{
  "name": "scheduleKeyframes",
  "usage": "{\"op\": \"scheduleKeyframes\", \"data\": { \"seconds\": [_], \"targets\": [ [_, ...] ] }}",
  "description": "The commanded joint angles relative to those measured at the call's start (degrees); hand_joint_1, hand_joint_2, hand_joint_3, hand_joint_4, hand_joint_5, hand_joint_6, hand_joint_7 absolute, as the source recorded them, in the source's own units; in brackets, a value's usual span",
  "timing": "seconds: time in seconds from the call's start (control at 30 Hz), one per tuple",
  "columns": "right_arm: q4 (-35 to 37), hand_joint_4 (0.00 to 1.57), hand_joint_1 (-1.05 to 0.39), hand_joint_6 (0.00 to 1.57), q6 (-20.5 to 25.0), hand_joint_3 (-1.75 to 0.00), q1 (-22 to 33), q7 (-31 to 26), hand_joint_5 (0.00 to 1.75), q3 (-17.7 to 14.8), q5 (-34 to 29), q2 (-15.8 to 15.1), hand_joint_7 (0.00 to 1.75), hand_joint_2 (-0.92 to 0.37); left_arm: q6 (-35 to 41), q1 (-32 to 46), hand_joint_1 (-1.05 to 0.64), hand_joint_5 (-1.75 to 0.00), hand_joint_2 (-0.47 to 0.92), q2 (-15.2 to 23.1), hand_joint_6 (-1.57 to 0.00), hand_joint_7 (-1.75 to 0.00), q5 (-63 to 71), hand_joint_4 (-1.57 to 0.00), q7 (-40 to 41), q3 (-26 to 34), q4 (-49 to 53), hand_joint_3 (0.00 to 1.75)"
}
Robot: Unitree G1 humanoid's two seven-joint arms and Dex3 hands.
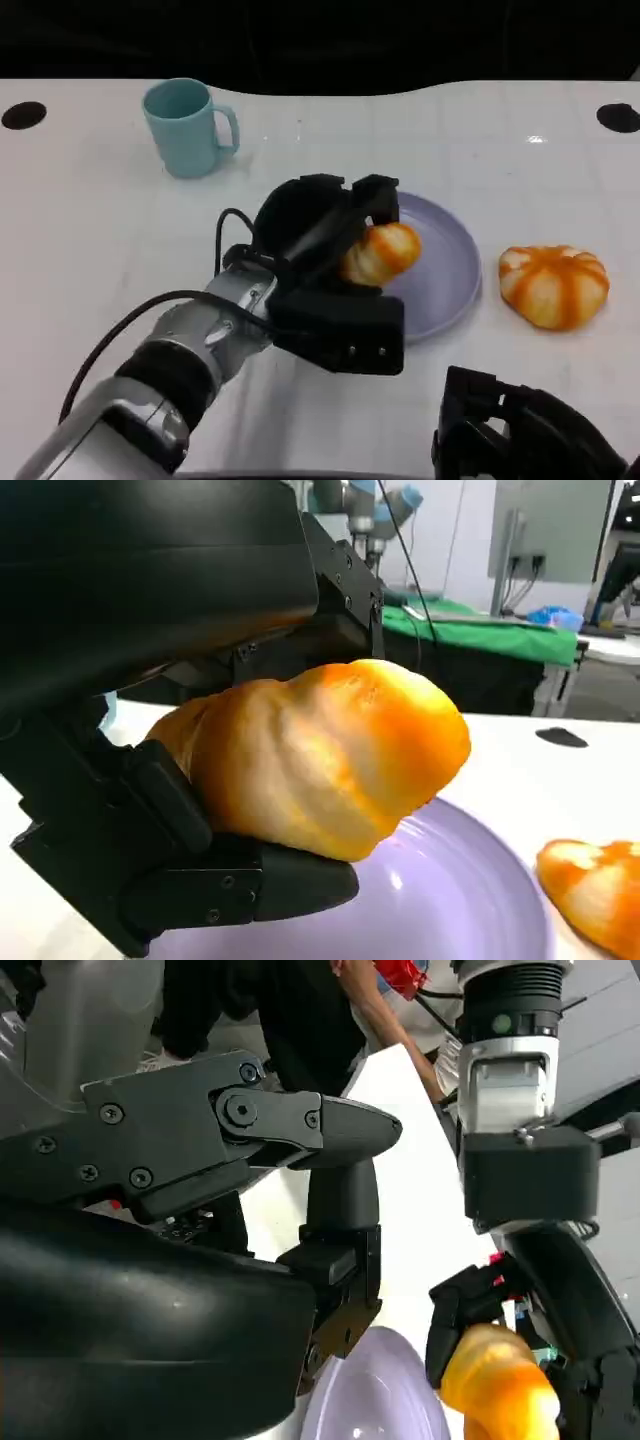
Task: Grasp the bread from the table and place it into the plate.
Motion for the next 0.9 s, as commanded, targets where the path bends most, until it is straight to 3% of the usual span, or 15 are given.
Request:
{"op": "scheduleKeyframes", "data": {
  "seconds": [0.03,0.07,0.13,0.27,0.4,0.5,0.9],
  "targets": [
    [-1.18,0.6,-0.54,0.42,0.4,-0.43,0.32,-0.61,1.75,-0.05,-0.17,-0.61,1.71,-0.92,0.83,-2.09,-0.33,-1.55,0.77,0.52,-0.57,-0.92,-1.19,-0.63,-6.23,-0.56,0.96,0.61],
    [-1.24,0.6,-0.54,0.42,0.52,-0.43,0.32,-0.66,1.75,-0.03,-0.08,-0.59,1.71,-0.92,1.42,-2.33,-0.35,-1.53,0.86,0.71,-0.52,-0.67,-0.87,-0.54,-7.57,-1.05,0.69,0.46],
    [-1.29,0.6,-0.53,0.42,0.32,-0.44,0.29,-0.75,1.75,0.08,-0.22,-0.58,1.72,-0.92,2.13,-2.48,-0.39,-1.45,0.9,1.05,-0.44,-0.48,-0.71,-0.45,-9.53,-1.52,-0.08,0.39],
    [-1.5,0.6,-0.52,0.41,0.28,-0.45,0.36,-0.94,1.75,0.22,-0.43,-0.71,1.72,-0.92,2.81,-2.1,-0.52,-0.84,0.92,1.75,-0.31,-0.15,-0.52,-0.33,-10.6,-2.2,-1.62,0.3],
    [-1.22,0.59,-0.51,0.41,-0.63,-0.46,0.46,-0.59,1.75,0.25,-0.43,-0.68,1.71,-0.92,5.74,-1.81,-0.7,-0.59,0.92,2.31,-0.19,-0.05,0.6,-0.12,-12.17,-3.17,-3.83,0.31],
    [-0.82,0.61,-0.52,0.42,-0.73,-0.47,0.16,-0.61,1.75,0.2,-0.38,-0.57,1.72,-0.92,8.08,-1.64,-0.83,-0.54,0.92,2.92,-0.12,-0.01,1.71,-0.02,-14.05,-3.95,-5.74,0.38],
    [0.36,0.62,-0.5,0.41,-1.35,-0.46,-0.53,0.19,1.75,-0.26,0.02,-0.62,1.71,-0.92,9.66,3.06,-0.96,-0.5,0.92,6.95,-0.08,-0.02,-1.48,-0.03,-20.34,-1.9,-16.06,0.41]
  ]
}}
